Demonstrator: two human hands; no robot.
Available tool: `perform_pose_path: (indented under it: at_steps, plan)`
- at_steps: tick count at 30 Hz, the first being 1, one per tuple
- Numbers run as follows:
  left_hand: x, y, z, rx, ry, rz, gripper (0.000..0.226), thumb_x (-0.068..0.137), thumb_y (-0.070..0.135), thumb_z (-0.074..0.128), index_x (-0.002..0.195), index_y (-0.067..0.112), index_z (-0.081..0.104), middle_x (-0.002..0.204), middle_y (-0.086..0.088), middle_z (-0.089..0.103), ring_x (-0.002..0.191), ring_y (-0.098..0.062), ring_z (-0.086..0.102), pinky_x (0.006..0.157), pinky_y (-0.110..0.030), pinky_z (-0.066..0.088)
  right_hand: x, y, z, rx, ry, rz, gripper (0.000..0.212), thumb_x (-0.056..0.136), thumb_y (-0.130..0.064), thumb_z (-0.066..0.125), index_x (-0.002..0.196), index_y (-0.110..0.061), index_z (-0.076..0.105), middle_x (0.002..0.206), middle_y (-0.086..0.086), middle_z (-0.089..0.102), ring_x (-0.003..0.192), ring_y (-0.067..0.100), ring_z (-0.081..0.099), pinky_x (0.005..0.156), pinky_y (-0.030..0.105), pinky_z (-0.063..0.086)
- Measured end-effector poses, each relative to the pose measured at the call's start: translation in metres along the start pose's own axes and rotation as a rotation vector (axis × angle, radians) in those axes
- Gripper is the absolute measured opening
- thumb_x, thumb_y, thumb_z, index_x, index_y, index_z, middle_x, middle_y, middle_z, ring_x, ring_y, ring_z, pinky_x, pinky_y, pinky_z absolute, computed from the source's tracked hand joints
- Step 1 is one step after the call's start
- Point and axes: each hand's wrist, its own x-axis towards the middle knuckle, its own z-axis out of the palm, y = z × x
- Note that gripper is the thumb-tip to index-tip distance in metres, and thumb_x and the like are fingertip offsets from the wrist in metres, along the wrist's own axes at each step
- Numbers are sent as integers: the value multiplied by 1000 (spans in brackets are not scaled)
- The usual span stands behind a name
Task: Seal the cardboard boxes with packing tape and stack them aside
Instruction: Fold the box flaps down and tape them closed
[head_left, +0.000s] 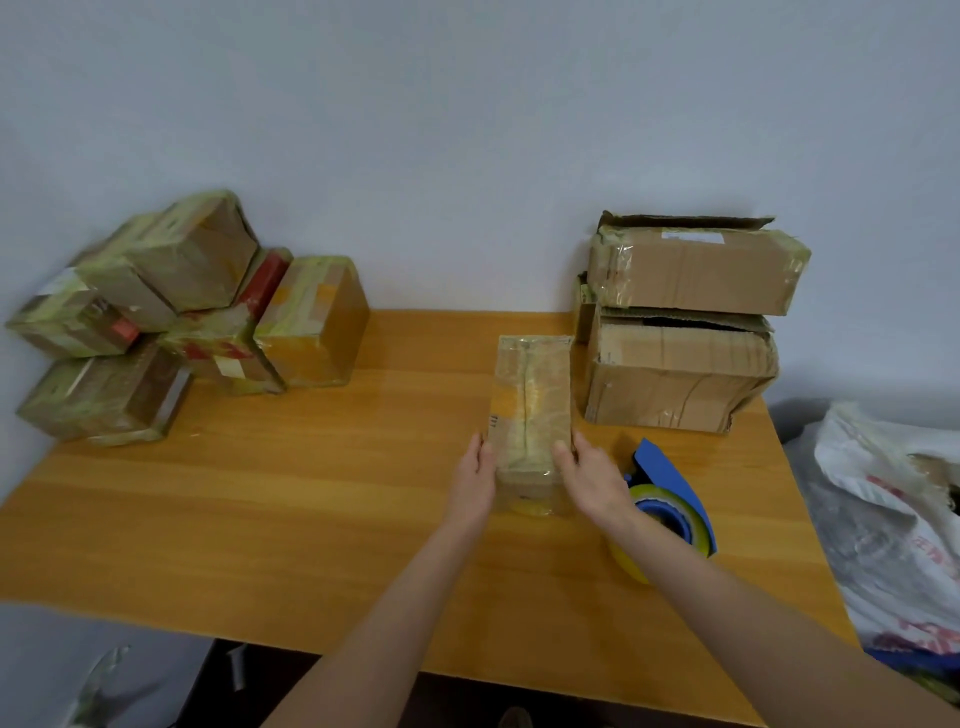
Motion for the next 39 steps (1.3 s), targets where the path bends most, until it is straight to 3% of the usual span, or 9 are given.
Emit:
perform_pose_path:
  at_steps: [2, 5, 11, 15, 20, 27, 31, 35, 39]
  plan:
    - [-4, -16, -10, 30, 88, 63, 45, 100, 32, 45, 141, 14, 43, 132, 4, 49, 124, -15, 48, 96, -22, 42, -5, 9, -13, 20, 31, -28, 64, 100, -50, 36, 152, -12, 28, 136, 12, 52, 124, 28, 49, 98, 41, 45]
    - [-11, -27, -17, 32, 215, 133, 27, 92, 30, 61, 117, 18, 61, 87, 7, 58, 80, -7, 56, 69, -14, 45, -18, 17, -24, 179, 78, -73, 60, 95, -42, 55, 146, -14, 38, 93, 0, 60, 86, 16, 58, 72, 26, 49]
    - [-6, -19, -11, -175, 132, 9, 25, 87, 11, 68, 110, 8, 61, 78, -2, 69, 76, -19, 70, 81, -40, 57, -21, 14, -15, 338, 93, -118, 67, 91, -14, 65, 150, -18, 34, 71, 4, 67, 55, 5, 62, 53, 10, 48]
    - [-1, -23, -11, -29, 125, 87, 26, 84, 17, 72, 107, 18, 59, 72, 2, 63, 76, -20, 67, 78, -44, 56, -18, 11, -15, 66, 110, -151, 68, 90, -25, 68, 149, -20, 36, 73, -3, 66, 65, 7, 62, 57, 12, 46]
    - [2, -7, -10, 236, 73, 185, 58, 78, 31, 77, 128, 15, 52, 74, 9, 53, 62, -3, 50, 54, -10, 43, -15, -5, -13, -273, 153, -75, 72, 71, -72, 65, 112, -17, 41, 81, -2, 60, 72, 19, 62, 46, 27, 43]
    - [14, -10, -11, 304, -3, 215, 47, 84, 25, 72, 121, 6, 50, 99, -2, 68, 75, -7, 59, 57, -8, 46, -2, 5, -8, -231, 102, -134, 49, 86, -46, 68, 100, -23, 27, 92, 6, 64, 77, 26, 63, 64, 40, 56]
    - [8, -11, -13, 275, -10, 186, 47, 88, 20, 68, 128, 6, 49, 79, 8, 57, 62, 2, 50, 54, -8, 43, -1, 11, -7, -190, 64, -134, 46, 87, -44, 67, 104, -23, 30, 92, 4, 65, 75, 23, 63, 63, 39, 57]
    - [15, 3, -27, 643, -139, 138, 58, 86, 59, 56, 127, 20, 56, 78, 7, 58, 65, -9, 50, 52, -19, 41, 2, 6, -7, -167, 53, -102, 45, 87, -42, 68, 108, -20, 35, 100, 3, 65, 81, 21, 65, 69, 38, 58]
    - [27, 22, -37, 967, 24, 149, 96, 74, 83, 27, 143, 19, 42, 127, -12, 51, 116, -25, 46, 97, -35, 43, -8, -7, 4, -41, -132, -195, 48, 90, -30, 68, 127, -18, 39, 116, 3, 62, 100, 21, 64, 81, 34, 57]
